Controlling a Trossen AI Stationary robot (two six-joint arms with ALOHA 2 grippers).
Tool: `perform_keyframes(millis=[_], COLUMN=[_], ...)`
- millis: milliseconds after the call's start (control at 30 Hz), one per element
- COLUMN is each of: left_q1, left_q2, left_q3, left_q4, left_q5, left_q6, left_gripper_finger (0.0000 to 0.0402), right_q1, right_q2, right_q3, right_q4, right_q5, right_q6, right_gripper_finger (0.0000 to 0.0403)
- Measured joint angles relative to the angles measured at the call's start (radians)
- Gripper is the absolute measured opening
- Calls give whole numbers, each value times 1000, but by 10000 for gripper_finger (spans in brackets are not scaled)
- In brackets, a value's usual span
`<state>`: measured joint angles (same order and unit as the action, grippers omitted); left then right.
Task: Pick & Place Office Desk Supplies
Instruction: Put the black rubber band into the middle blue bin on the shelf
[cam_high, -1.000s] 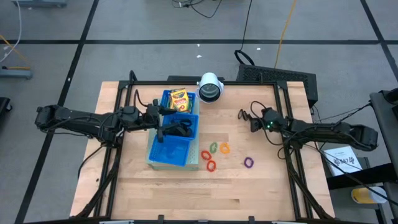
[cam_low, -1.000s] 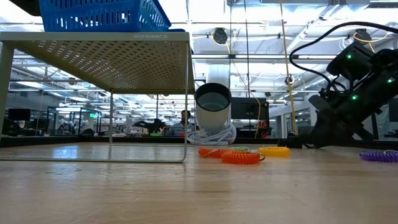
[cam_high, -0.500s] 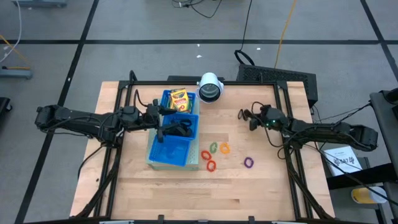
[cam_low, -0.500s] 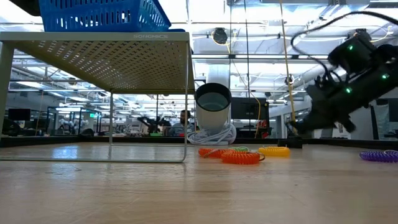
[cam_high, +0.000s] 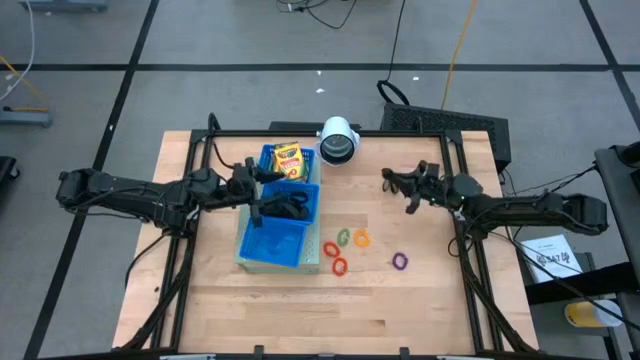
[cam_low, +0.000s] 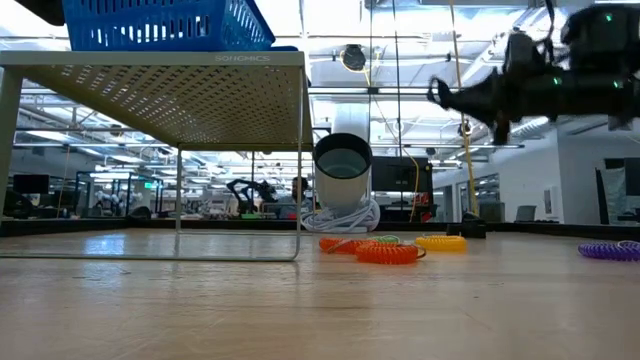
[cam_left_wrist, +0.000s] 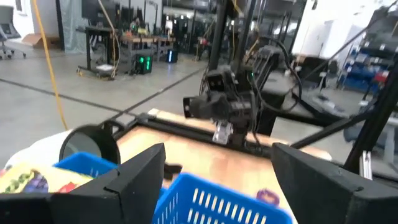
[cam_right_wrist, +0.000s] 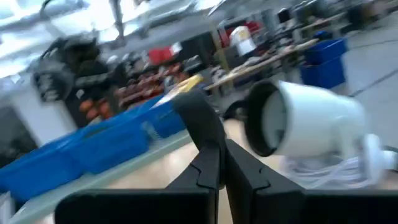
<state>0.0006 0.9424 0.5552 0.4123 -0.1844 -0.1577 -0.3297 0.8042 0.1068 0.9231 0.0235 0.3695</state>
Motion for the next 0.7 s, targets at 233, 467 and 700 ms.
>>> perform_keyframes(millis=[233, 467, 700], left_q1=[-22, -35, -36], left_q2=[135, 387, 568], left_q3=[75, 273, 446], left_q4=[81, 76, 77], left_q5=[39, 117, 178], left_q6=[19, 124, 183], left_gripper_finger=[296, 296, 296], right_q1=[160, 269, 347], right_q2=[106, 265, 359], right_q3=[132, 252, 310], right_q4=[2, 24, 110], right_q5=[3, 4, 2], right_q6=[-117, -190, -291], right_gripper_finger=[4, 4, 4])
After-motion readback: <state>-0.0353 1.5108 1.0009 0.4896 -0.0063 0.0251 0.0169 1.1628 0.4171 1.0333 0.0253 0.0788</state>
